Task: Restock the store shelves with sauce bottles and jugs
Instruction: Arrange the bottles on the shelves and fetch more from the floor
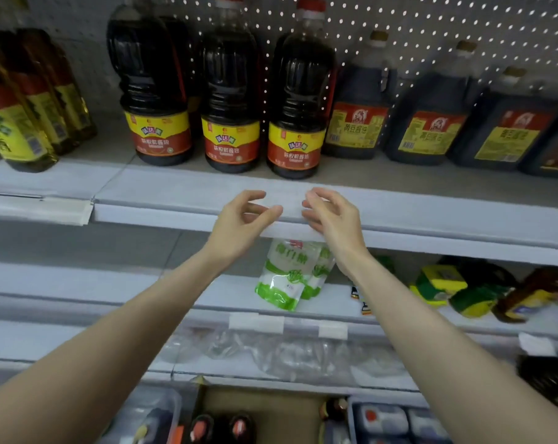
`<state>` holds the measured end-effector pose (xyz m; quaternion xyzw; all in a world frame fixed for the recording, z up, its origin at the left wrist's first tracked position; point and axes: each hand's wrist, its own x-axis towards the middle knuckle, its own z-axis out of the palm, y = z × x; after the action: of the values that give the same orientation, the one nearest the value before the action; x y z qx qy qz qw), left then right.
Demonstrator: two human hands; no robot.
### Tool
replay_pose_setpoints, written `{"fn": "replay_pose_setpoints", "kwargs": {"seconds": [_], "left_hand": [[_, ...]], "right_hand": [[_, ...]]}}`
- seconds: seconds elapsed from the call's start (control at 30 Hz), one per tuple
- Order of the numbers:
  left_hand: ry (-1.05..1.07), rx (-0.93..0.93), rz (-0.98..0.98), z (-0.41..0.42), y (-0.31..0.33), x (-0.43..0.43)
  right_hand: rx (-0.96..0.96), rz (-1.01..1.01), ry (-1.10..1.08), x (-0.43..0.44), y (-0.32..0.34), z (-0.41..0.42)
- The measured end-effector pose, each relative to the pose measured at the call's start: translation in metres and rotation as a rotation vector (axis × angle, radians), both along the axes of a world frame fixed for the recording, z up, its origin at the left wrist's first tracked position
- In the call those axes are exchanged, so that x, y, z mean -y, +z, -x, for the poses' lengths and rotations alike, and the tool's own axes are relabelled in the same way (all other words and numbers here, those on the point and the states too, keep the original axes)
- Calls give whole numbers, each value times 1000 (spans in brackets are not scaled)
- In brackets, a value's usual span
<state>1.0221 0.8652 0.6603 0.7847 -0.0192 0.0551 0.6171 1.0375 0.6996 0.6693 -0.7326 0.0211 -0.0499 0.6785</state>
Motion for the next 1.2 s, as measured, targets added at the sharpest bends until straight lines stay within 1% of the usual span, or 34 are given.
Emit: {"fn": "replay_pose_setpoints", "kwargs": {"seconds": [0.1,0.2,0.27,0.43,0.73,0.9,1.07,1.13,1.2], "left_hand": [[13,-46,16,32,-33,-3],[26,-141,32,58,-75,-9],[37,-209,37,74,-106,-14],[47,-364,38,110,-187,-25],[169,-627,68,181,-346,-43],[237,-749,55,214,-425,-45],[302,-849,66,233,-503,-50],[307,-865,47,236,-534,-54],[308,-870,23,235,-552,-56]], "right_hand": [[-42,-28,10,-2,-22,27],[-65,8,44,-4,-56,51],[-115,11,63,-6,-85,67],[-279,-22,80,-13,-173,101],[-490,51,125,-23,-345,159],[-664,18,119,-28,-437,186],[-813,35,73,-43,-524,209],[-856,61,93,-49,-557,215],[-906,67,103,-53,-576,217]]}}
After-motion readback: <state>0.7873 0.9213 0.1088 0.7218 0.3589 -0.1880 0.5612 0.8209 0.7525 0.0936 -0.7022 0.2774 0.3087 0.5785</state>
